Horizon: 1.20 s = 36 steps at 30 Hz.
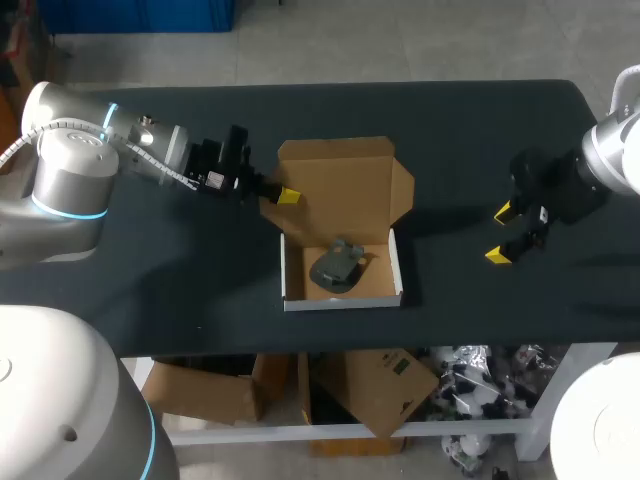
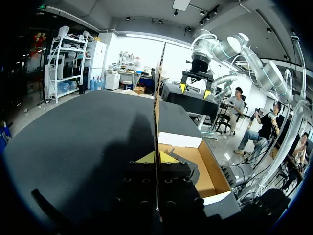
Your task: Assemble the packaging by folding the flat box into shape, placing the metal phone stand inside, and closing the box properly
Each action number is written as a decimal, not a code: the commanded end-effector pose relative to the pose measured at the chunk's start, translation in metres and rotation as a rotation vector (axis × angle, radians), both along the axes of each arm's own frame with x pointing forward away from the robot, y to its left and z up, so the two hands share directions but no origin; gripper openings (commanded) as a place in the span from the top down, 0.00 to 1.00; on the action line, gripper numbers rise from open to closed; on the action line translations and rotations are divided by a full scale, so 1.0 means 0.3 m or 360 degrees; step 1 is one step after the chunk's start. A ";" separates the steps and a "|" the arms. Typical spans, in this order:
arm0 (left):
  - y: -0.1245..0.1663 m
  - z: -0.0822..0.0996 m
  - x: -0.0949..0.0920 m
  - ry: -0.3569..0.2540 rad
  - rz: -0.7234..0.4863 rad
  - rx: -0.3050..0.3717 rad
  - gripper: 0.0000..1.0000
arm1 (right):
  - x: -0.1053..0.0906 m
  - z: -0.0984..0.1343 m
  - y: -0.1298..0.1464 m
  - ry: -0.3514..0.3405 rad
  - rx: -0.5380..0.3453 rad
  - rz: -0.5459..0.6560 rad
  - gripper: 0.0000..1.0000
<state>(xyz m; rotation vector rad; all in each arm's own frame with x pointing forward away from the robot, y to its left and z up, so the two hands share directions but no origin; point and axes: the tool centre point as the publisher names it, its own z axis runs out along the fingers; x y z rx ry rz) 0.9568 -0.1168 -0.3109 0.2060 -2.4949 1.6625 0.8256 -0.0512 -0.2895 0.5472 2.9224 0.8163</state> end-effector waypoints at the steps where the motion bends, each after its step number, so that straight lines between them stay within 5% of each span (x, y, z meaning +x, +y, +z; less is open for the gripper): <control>1: 0.003 0.013 -0.022 -0.0063 0.0015 0.0004 1.00 | 0.011 0.026 0.007 0.0021 -0.0020 0.0021 0.00; 20: 0.002 -0.008 -0.067 -0.0385 -0.0049 0.0083 1.00 | 0.100 0.088 0.071 0.0043 -0.0099 0.0208 0.00; 36: 0.006 -0.018 -0.074 -0.0474 -0.0069 0.0101 1.00 | 0.157 0.122 0.128 0.0047 -0.0156 0.0304 0.00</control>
